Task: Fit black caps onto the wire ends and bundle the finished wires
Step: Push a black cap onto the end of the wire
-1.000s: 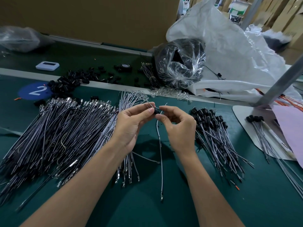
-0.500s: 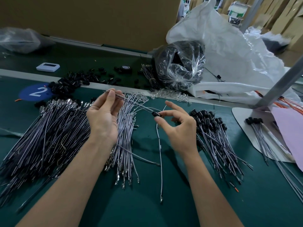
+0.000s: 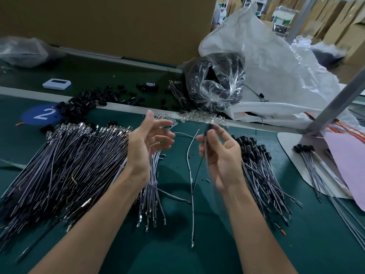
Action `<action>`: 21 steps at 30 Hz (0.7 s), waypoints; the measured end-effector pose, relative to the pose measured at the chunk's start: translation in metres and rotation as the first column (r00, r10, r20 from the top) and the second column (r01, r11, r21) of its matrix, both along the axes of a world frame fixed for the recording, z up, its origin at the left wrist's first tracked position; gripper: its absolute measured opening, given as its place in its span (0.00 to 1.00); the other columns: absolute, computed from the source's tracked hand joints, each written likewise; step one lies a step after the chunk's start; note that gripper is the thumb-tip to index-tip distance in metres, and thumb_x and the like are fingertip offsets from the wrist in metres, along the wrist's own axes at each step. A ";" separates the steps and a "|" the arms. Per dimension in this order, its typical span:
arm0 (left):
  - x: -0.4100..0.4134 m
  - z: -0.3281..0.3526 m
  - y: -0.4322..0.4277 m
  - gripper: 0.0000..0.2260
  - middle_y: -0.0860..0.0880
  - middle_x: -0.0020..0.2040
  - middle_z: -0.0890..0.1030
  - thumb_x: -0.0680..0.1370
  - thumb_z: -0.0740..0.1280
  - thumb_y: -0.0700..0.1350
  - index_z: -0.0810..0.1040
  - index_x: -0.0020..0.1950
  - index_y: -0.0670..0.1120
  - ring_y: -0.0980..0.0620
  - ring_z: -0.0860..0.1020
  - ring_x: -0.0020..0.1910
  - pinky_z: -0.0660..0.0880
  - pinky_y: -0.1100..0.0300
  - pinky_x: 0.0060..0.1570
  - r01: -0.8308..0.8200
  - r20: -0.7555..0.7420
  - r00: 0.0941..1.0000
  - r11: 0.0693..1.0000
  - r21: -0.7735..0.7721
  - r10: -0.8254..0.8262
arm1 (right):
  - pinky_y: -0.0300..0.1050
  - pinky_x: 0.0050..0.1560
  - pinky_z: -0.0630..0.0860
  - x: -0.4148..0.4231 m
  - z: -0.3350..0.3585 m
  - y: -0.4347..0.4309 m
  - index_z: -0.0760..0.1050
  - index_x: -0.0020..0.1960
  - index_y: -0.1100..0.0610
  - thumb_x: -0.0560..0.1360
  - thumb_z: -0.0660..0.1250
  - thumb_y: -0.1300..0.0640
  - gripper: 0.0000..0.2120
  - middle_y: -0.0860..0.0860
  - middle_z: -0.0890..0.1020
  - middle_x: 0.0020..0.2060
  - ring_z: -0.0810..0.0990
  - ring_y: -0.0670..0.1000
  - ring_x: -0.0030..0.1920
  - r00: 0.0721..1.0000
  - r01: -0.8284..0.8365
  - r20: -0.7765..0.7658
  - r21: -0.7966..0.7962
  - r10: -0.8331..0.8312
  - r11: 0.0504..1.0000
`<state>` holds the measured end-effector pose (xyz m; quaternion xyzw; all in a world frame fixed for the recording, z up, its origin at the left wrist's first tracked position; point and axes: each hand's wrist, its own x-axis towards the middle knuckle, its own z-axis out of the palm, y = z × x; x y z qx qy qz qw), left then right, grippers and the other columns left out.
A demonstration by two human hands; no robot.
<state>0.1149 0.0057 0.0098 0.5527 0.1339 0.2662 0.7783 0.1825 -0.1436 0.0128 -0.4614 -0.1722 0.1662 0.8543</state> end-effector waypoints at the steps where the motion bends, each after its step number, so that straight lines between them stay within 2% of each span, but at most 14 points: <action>1: 0.000 0.000 -0.001 0.22 0.45 0.41 0.84 0.74 0.61 0.62 0.83 0.48 0.45 0.48 0.81 0.41 0.78 0.56 0.44 0.051 -0.008 0.999 0.997 0.051 -0.050 | 0.36 0.34 0.77 -0.002 -0.001 0.003 0.73 0.56 0.59 0.69 0.70 0.58 0.17 0.55 0.85 0.36 0.81 0.46 0.32 0.999 -0.002 0.053 -0.086 0.007 0.996; 4: 0.000 -0.002 -0.006 0.15 0.45 0.46 0.85 0.70 0.71 0.56 0.85 0.49 0.47 0.49 0.82 0.44 0.78 0.54 0.50 0.204 -0.034 0.979 0.968 0.148 -0.201 | 0.35 0.35 0.76 -0.007 -0.007 0.009 0.72 0.58 0.59 0.70 0.72 0.59 0.18 0.55 0.86 0.36 0.81 0.45 0.31 0.975 0.018 0.215 -0.288 0.047 0.957; 7: -0.001 -0.003 -0.008 0.13 0.45 0.44 0.86 0.65 0.75 0.50 0.86 0.47 0.47 0.50 0.83 0.43 0.79 0.53 0.52 0.226 -0.067 0.973 0.965 0.130 -0.219 | 0.35 0.35 0.75 -0.007 -0.012 0.011 0.74 0.56 0.56 0.73 0.72 0.66 0.14 0.52 0.84 0.32 0.78 0.45 0.30 0.959 0.050 0.278 -0.360 0.056 0.932; 11: 0.001 -0.002 -0.008 0.07 0.47 0.42 0.86 0.65 0.74 0.44 0.86 0.42 0.47 0.52 0.83 0.41 0.81 0.60 0.43 0.144 0.027 0.989 0.987 0.072 -0.146 | 0.36 0.41 0.76 -0.006 -0.013 0.012 0.76 0.57 0.56 0.73 0.71 0.67 0.14 0.55 0.86 0.38 0.81 0.48 0.37 0.947 0.040 0.308 -0.395 0.091 0.918; 15: 0.002 -0.001 -0.007 0.10 0.50 0.42 0.85 0.61 0.77 0.49 0.86 0.40 0.49 0.54 0.81 0.41 0.79 0.61 0.46 0.053 0.087 0.995 0.998 0.021 -0.055 | 0.36 0.38 0.76 -0.007 -0.013 0.013 0.82 0.46 0.55 0.74 0.71 0.64 0.05 0.53 0.86 0.34 0.82 0.46 0.35 0.929 0.057 0.347 -0.483 0.131 0.874; 17: 0.003 -0.002 -0.006 0.10 0.51 0.41 0.85 0.60 0.77 0.49 0.87 0.40 0.50 0.56 0.81 0.41 0.79 0.62 0.46 0.036 0.093 0.995 0.999 0.014 -0.037 | 0.35 0.37 0.75 -0.007 -0.015 0.014 0.83 0.42 0.55 0.75 0.71 0.64 0.06 0.51 0.85 0.32 0.80 0.44 0.32 0.923 0.055 0.355 -0.503 0.148 0.862; 21: 0.003 -0.005 -0.008 0.11 0.51 0.41 0.85 0.60 0.78 0.51 0.86 0.40 0.51 0.56 0.81 0.41 0.78 0.65 0.43 0.072 0.083 0.993 0.995 0.073 -0.078 | 0.36 0.36 0.75 -0.006 -0.015 0.014 0.83 0.40 0.54 0.74 0.72 0.62 0.05 0.52 0.84 0.31 0.80 0.46 0.32 0.932 0.051 0.342 -0.443 0.116 0.895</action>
